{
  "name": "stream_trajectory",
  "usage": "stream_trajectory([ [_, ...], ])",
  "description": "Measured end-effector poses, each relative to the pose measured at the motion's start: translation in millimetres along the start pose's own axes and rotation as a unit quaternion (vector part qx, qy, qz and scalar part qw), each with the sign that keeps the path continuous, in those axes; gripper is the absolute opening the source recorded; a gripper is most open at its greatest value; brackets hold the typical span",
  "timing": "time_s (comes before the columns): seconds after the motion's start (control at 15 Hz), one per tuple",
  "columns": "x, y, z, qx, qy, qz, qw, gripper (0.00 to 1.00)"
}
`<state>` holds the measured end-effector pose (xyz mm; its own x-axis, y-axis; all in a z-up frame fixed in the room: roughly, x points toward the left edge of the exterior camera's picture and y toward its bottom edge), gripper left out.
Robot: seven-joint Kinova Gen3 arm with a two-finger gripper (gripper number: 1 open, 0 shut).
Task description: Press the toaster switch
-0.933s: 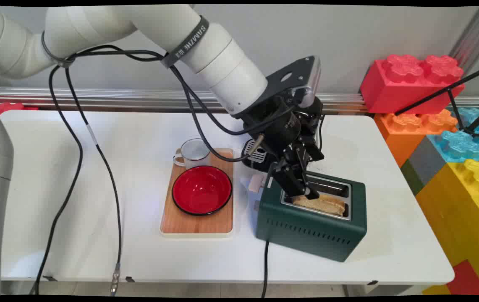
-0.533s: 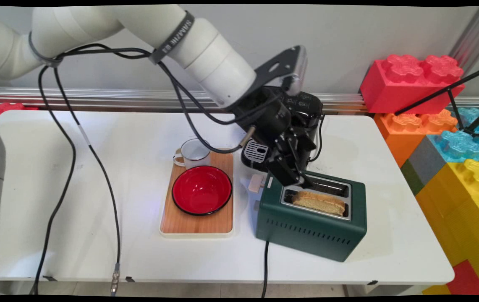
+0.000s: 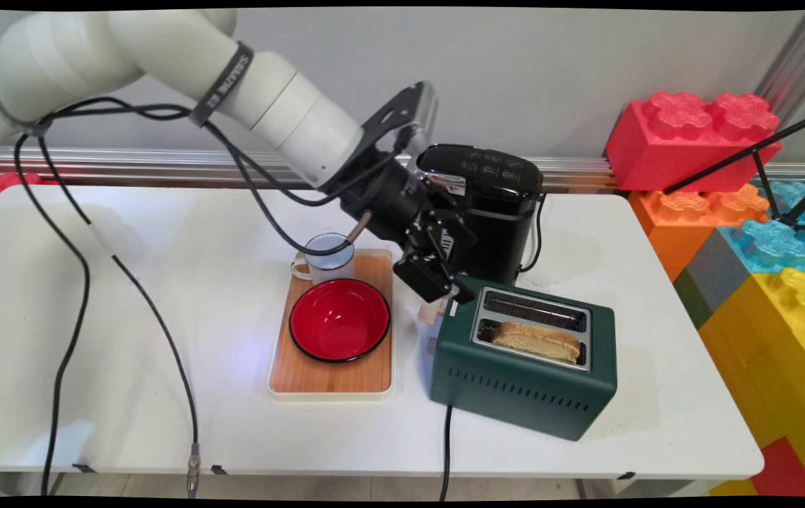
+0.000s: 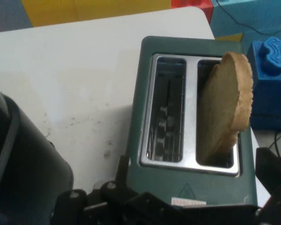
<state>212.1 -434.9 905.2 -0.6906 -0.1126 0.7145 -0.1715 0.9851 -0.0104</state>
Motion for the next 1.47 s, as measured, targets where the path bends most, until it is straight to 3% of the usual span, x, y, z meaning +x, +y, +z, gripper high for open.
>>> stream_trajectory([
  [0.73,-61.0,-9.0,-1.3,0.002,0.05,-0.036,0.9981,1.0],
  [1.47,-92.0,-17.6,4.0,0.001,0.071,-0.027,0.9971,1.0],
])
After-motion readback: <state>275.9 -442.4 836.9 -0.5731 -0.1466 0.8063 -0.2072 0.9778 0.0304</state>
